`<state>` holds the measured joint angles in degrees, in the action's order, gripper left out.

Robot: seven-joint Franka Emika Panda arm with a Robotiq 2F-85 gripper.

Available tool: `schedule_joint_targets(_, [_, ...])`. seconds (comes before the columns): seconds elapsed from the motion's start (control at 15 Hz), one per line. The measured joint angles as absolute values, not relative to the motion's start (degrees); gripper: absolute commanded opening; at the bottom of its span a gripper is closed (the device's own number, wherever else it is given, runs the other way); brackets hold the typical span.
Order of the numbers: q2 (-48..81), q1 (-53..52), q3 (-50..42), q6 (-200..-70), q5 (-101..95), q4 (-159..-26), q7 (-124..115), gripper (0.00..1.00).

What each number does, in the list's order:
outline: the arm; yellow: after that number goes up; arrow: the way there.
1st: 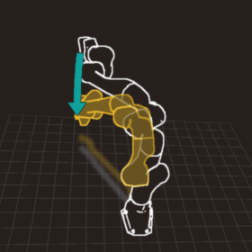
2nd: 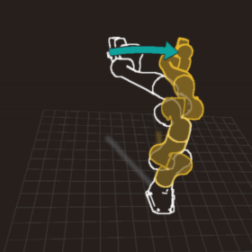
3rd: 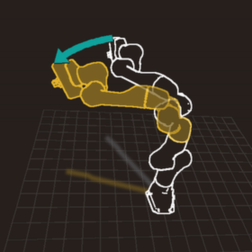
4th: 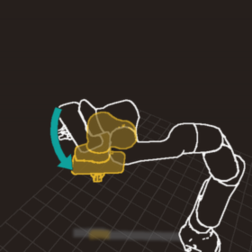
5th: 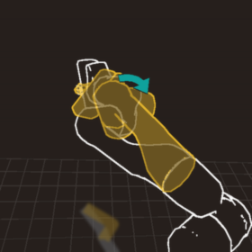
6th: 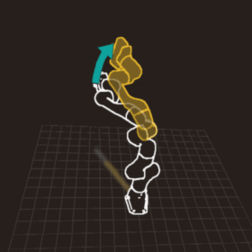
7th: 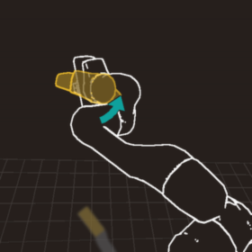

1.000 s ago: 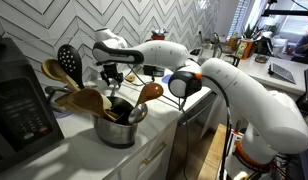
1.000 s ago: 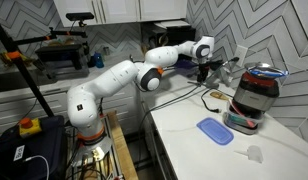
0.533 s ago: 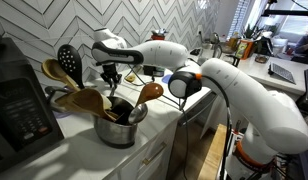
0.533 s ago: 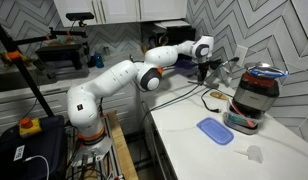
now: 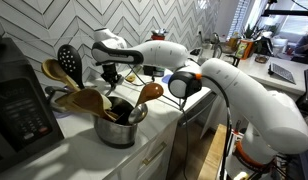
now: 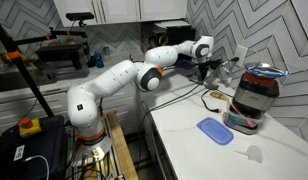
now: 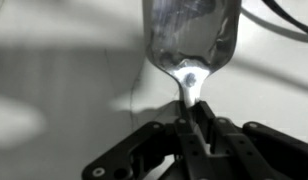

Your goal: Pick up the silver spatula from the kitchen counter and put it in the utensil holder

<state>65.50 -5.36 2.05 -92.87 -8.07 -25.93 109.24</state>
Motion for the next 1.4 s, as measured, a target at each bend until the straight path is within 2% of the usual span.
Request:
schedule_joint_targets(0.67, [59.0,-5.2,6.9,-96.1,1.6,-25.2,93.0,0.04])
schedule_joint_targets(1.13, [53.6,-7.1,5.4,-102.7,0.6,-23.8,78.5,0.04])
schedule_joint_targets(1.2, [52.7,-8.1,5.0,-103.4,-0.1,-23.7,76.6,0.16])
schedule_joint_targets(1.4, [50.7,-11.2,3.7,-103.9,-2.4,-23.7,72.7,0.16])
